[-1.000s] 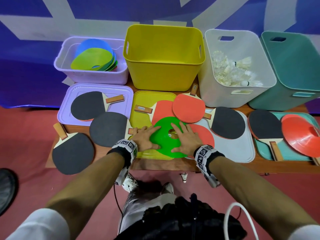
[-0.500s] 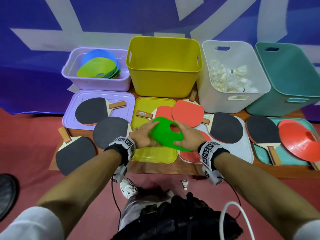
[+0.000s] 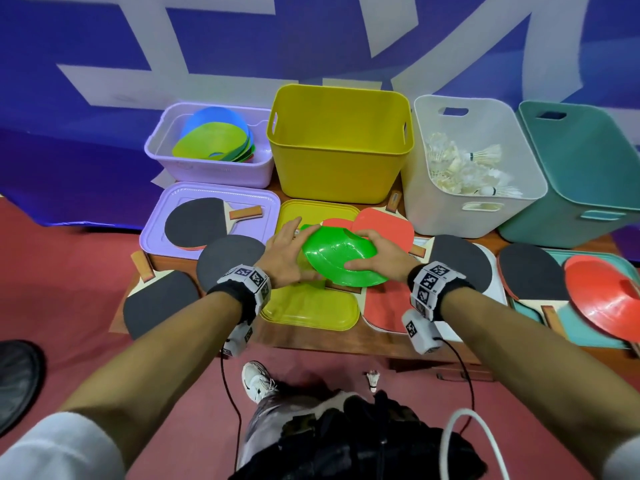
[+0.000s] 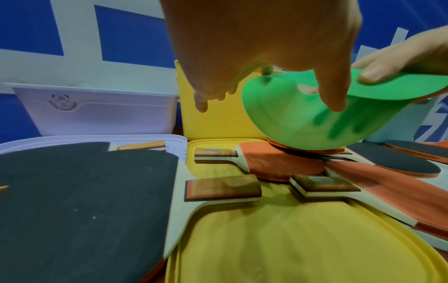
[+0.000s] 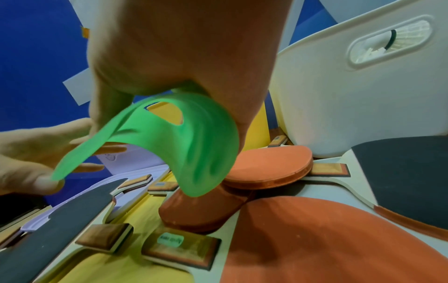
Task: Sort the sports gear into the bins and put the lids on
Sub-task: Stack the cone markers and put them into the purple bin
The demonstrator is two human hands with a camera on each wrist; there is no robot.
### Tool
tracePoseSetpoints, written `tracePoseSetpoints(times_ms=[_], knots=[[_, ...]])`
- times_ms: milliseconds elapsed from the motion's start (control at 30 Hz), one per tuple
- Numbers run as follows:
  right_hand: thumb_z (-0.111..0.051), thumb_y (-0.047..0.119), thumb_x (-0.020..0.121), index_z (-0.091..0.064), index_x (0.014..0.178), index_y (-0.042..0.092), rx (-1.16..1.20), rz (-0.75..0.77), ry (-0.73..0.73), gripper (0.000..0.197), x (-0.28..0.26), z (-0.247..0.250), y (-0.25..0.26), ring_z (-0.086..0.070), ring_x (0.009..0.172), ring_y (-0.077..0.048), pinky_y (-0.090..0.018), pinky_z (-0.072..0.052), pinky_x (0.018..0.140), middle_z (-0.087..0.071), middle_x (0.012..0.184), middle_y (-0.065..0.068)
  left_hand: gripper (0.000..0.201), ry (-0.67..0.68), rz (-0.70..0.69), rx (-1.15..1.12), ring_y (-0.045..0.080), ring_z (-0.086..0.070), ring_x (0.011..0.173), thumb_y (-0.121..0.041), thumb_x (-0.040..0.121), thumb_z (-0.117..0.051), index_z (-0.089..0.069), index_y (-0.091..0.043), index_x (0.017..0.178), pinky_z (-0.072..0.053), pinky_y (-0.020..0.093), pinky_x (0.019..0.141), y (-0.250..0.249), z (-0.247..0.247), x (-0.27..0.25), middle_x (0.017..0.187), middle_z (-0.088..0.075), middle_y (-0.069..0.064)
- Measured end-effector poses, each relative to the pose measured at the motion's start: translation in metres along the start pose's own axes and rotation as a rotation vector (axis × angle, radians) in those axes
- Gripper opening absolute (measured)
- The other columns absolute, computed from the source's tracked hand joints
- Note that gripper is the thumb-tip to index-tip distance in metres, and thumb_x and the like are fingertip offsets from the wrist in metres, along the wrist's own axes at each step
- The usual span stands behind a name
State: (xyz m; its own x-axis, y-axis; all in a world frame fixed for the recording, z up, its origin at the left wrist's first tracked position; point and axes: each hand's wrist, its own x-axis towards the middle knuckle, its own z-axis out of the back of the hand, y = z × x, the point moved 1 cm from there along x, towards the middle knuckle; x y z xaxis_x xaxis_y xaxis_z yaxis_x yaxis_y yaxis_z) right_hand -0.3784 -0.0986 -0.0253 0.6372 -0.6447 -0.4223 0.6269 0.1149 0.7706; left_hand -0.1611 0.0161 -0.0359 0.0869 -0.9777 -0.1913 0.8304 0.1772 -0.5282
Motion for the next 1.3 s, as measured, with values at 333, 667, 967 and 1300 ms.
tracePoseSetpoints(times_ms=[333,667,967,1300], knots=[[-0.082,0.064,0.054,-0.040,0.141,0.031,0.009,-0.042,0.164,0.102,0.009,0.014,0.010,-0.057,0.118,-0.018,-0.039,-0.046,0.104,-0.054,0.136,-0.002,0.099,0.152,-0.080,-0.040,0.028,-0.011,0.149,-0.062,0.070,-0.076,-0.017,-0.051,0.149,-0.021,0.052,0.118,-0.005,0.018,0.003,0.163,-0.010,0.001],[-0.052,0.067,0.087,-0.044,0.141,0.025,0.205,-0.126,-0.029,0.069,0.022,0.010,0.024,-0.046,0.126,-0.019,-0.039,-0.034,0.110,-0.049,0.139,0.001,0.082,0.214,0.107,-0.569,0.017,-0.044,0.131,-0.063,0.065,-0.079,-0.039,-0.057,0.137,-0.047,0.048,0.103,0.007,0.013,0.009,0.142,-0.037,-0.018],[-0.034,0.068,0.094,-0.063,0.116,0.019,0.510,-0.132,-0.283,0.061,0.033,0.013,0.035,-0.060,0.112,-0.018,-0.039,-0.038,0.108,-0.065,0.119,-0.006,0.042,0.040,0.117,-0.454,0.021,-0.041,0.135,-0.051,0.100,-0.042,-0.043,-0.043,0.141,-0.031,0.032,0.110,0.005,0.022,0.023,0.148,-0.046,0.002],[-0.035,0.086,0.078,-0.061,0.127,0.024,0.560,-0.121,-0.342,0.083,0.033,0.028,0.045,-0.052,0.126,-0.021,-0.047,-0.035,0.110,-0.060,0.132,0.000,0.037,-0.146,0.118,-0.342,0.031,-0.062,0.074,-0.022,0.102,-0.046,-0.046,-0.024,0.139,-0.055,0.045,0.074,-0.004,0.045,0.040,0.085,-0.066,0.013]])
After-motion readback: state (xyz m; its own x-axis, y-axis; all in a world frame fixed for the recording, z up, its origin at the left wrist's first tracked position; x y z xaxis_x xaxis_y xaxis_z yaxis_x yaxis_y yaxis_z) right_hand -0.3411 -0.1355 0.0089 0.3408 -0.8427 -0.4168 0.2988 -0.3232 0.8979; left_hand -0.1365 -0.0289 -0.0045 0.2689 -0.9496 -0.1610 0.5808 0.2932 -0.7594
